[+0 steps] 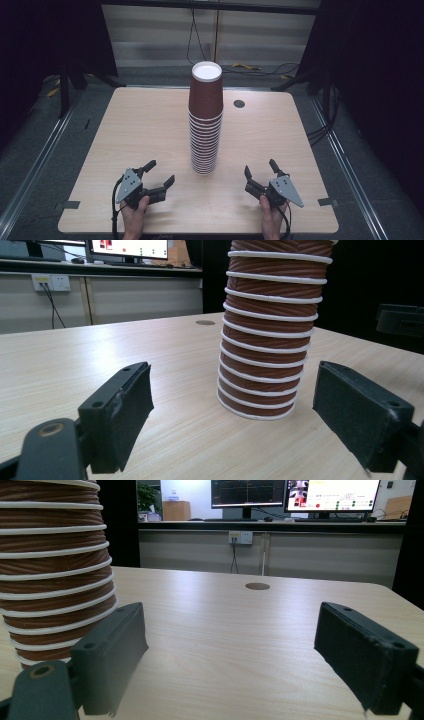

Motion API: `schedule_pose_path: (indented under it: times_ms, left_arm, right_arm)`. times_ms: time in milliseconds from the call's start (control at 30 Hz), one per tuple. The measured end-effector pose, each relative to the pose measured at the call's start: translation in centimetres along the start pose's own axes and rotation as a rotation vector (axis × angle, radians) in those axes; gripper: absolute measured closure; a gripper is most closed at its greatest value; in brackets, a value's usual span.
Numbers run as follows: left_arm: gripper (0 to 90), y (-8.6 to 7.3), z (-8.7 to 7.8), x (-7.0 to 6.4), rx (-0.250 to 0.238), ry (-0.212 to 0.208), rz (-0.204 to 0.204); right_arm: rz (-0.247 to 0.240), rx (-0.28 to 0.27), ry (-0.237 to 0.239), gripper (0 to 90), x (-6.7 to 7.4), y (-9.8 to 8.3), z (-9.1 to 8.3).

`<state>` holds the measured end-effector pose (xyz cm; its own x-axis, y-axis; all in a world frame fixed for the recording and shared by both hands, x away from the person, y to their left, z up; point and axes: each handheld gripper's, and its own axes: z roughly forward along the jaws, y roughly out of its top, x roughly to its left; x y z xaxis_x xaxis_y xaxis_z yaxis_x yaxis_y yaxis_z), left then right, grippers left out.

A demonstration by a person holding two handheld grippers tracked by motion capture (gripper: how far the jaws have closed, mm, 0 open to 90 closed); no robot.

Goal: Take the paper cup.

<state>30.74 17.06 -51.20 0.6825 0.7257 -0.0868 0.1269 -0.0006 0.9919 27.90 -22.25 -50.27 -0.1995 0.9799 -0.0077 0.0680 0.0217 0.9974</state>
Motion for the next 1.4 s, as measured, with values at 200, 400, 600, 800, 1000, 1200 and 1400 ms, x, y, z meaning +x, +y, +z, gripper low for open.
schedule_pose_path:
  times_ms: [200, 400, 600, 800, 1000, 1200, 1400]
  left_arm:
    - [15.7, 0.0, -0.1, 0.0, -0.002, 0.002, 0.01]
    - [15.7, 0.0, -0.1, 0.0, -0.005, -0.003, 0.013]
    - [15.7, 0.0, -0.1, 0.0, -0.007, -0.009, 0.014]
    - [15.7, 0.0, -0.1, 0.0, -0.007, -0.009, 0.01]
    - [15.7, 0.0, -0.1, 0.0, -0.006, -0.006, 0.016]
    - [15.7, 0.0, -0.1, 0.0, -0.008, -0.01, 0.01]
    - [15.7, -0.1, -0.2, 0.1, -0.019, -0.018, 0.016]
  right_arm:
    - [-0.002, 0.012, -0.009, 12.7, 0.0, 0.0, 0.0]
    - [0.001, -0.003, 0.02, 12.9, -0.1, 0.0, -0.2]
    - [0.006, 0.028, 0.046, 13.0, -0.2, 0.1, -0.1]
    - [-0.014, 0.046, 0.107, 13.8, 0.0, 0.2, 0.1]
    - [-0.005, 0.051, 0.131, 15.0, 0.0, 0.6, 0.2]
    - [-0.013, 0.076, 0.173, 15.3, 0.1, 1.0, 0.6]
    - [-0.02, 0.083, 0.224, 17.3, 0.0, 2.4, 0.9]
